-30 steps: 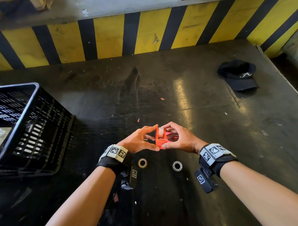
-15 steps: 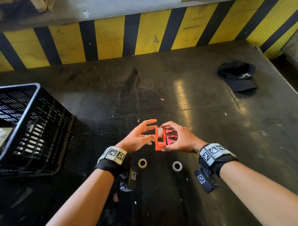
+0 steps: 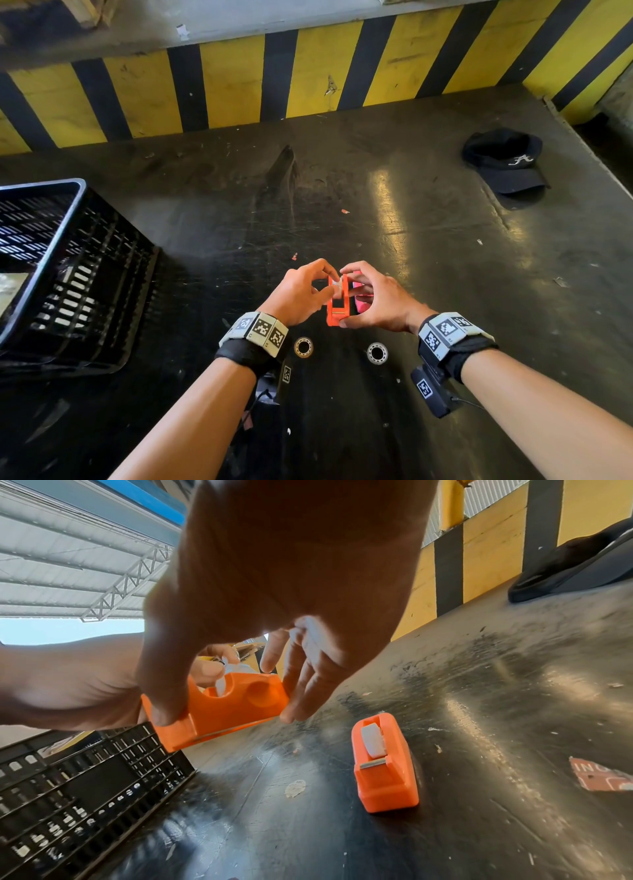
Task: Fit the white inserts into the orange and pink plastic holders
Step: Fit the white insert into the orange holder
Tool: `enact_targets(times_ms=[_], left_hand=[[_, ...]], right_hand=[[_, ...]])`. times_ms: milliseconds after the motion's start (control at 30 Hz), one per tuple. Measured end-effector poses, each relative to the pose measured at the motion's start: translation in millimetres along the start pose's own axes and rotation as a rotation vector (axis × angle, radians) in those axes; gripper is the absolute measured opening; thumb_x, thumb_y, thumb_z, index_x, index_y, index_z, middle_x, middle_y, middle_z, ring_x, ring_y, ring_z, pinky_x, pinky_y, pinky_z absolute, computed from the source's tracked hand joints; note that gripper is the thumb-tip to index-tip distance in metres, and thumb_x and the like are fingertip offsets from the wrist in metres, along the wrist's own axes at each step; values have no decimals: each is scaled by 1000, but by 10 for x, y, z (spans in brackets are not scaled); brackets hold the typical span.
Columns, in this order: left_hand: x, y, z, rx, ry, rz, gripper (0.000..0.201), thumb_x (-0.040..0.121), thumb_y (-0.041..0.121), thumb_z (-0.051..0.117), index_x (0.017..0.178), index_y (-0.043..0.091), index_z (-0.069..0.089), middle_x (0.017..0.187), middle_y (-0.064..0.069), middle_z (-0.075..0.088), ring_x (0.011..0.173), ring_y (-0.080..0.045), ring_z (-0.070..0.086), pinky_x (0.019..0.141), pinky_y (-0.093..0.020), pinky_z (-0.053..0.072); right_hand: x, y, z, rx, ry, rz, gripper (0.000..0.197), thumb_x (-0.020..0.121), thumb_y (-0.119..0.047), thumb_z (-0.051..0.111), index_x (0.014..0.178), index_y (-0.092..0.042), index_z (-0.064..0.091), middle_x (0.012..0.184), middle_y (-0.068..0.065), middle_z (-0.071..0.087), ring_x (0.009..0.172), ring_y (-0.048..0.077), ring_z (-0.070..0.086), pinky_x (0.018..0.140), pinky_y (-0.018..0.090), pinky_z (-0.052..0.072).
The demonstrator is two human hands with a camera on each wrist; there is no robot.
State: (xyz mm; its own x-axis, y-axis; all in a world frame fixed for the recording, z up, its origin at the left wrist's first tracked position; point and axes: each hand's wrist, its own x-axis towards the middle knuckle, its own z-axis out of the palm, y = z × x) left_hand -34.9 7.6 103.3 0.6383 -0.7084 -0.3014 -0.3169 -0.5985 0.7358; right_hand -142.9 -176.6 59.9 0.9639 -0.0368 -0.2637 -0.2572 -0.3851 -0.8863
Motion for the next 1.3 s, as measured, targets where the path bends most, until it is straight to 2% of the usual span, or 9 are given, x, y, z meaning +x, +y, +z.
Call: enact_targets(times_ms=[100,300,500,666,866,1000,1100,1200,1300], left_hand=[[10,11,0,8,-11,-9,12,97,23,66,106,29,61,121,0,69,88,-17,76,78,-43,66],[-4,-38,-47,-36,-145,-39,5,97,27,65,102,28,64,123,-2,69,102,-20,73,92,-48,60],[-64,-41,-111,-72,-273,-51,6,97,30,64,100,25,66,114,-13,71,101,-37,71,90,-56,59],[-145,-59,-83,-203,-363,-77,10,97,23,65,102,14,67,125,-2,68,111,-25,71,100,-48,58],[-180,-146,-56,-246,-347,-63,8,91,14,70,97,8,69,119,-11,70,110,-29,71,101,-49,57],[-173,-151,-49,-230,-327,-34,7,87,15,78,91,11,75,119,-5,70,114,-21,68,104,-32,52],[-179,-127,-32,-221,-336,-30,6,87,15,76,85,20,78,113,-1,73,113,-16,68,99,-23,49],[-176,-132,-17,-298,-317,-61,12,83,25,72,86,15,78,114,-7,71,111,-24,67,101,-45,56],[-160,-170,-12,-430,-311,-122,11,82,23,66,88,15,71,111,-4,72,110,-24,68,101,-54,53]], right_hand=[[-2,17,16,0,-8,4,89,63,-23,99,133,-33,46,109,-23,68,106,-14,63,102,34,53],[22,38,6,-25,-21,6,94,60,-32,100,135,-37,44,131,-5,60,119,12,63,103,40,55],[51,89,44,-15,-23,41,100,58,-35,100,140,-28,44,141,1,59,122,12,63,106,38,52],[42,145,84,44,-74,98,92,66,-31,97,143,-19,47,126,-12,61,115,1,63,98,20,50],[43,157,100,82,-88,124,92,67,-35,96,145,-21,49,126,-12,65,116,2,65,100,22,50],[40,135,81,73,-76,128,86,69,-31,96,142,-23,52,119,-17,63,108,-1,68,89,14,51],[45,149,50,79,-41,143,88,66,-38,97,141,-23,55,134,-1,63,117,9,66,101,28,53],[22,164,20,86,-41,149,106,48,-62,94,140,-26,57,141,0,62,134,13,56,112,41,48],[11,192,3,96,-46,157,113,43,-65,95,142,-25,55,142,-1,62,134,12,56,114,44,46]])
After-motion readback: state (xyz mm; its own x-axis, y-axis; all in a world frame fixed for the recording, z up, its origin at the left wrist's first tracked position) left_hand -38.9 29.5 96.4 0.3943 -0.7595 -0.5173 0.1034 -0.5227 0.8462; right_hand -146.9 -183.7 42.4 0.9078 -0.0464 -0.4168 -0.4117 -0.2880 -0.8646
